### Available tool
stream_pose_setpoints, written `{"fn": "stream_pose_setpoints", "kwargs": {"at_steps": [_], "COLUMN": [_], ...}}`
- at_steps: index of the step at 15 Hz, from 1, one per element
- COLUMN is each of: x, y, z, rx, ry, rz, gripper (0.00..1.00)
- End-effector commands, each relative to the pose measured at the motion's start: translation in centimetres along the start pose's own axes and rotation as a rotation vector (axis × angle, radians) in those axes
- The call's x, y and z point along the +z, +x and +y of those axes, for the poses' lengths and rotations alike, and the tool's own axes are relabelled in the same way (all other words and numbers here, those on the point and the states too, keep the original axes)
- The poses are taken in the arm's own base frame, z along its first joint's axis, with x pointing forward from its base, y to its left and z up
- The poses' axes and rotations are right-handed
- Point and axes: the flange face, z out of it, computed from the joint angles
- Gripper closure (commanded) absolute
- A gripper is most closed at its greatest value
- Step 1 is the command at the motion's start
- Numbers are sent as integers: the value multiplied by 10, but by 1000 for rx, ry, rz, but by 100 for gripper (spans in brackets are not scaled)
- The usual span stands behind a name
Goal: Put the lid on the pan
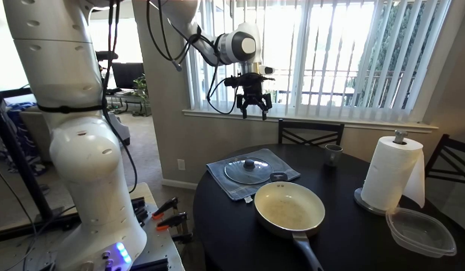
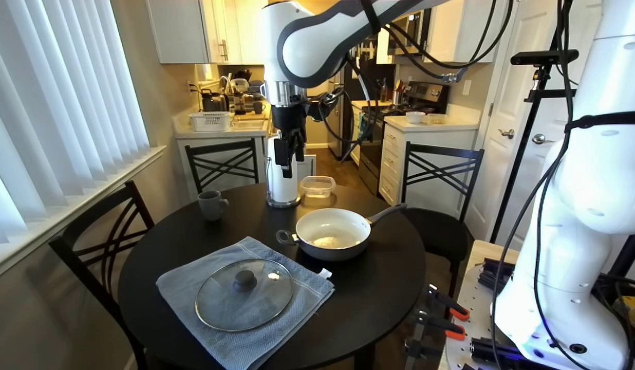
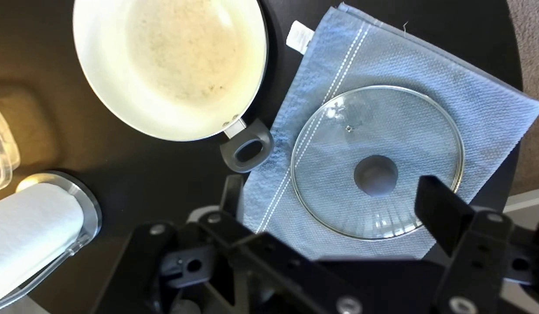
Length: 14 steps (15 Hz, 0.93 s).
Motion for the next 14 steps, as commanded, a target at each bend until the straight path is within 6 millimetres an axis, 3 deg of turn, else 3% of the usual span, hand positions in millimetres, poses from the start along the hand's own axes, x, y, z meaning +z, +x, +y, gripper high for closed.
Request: {"fn": "stream_pose_setpoints", "kwargs": {"at_steps": [1, 3, 4, 10, 14], "x": [0, 4, 16, 116, 157], "y": [0, 5, 11, 38, 55], "z": [0, -7, -16, -91, -110], "rx": [0, -20, -51, -188, -232], "ry": [0, -7, -9, 37, 33], "rz": [-1, -8, -22, -78, -35], "gripper": [0, 0, 0, 0, 0]}}
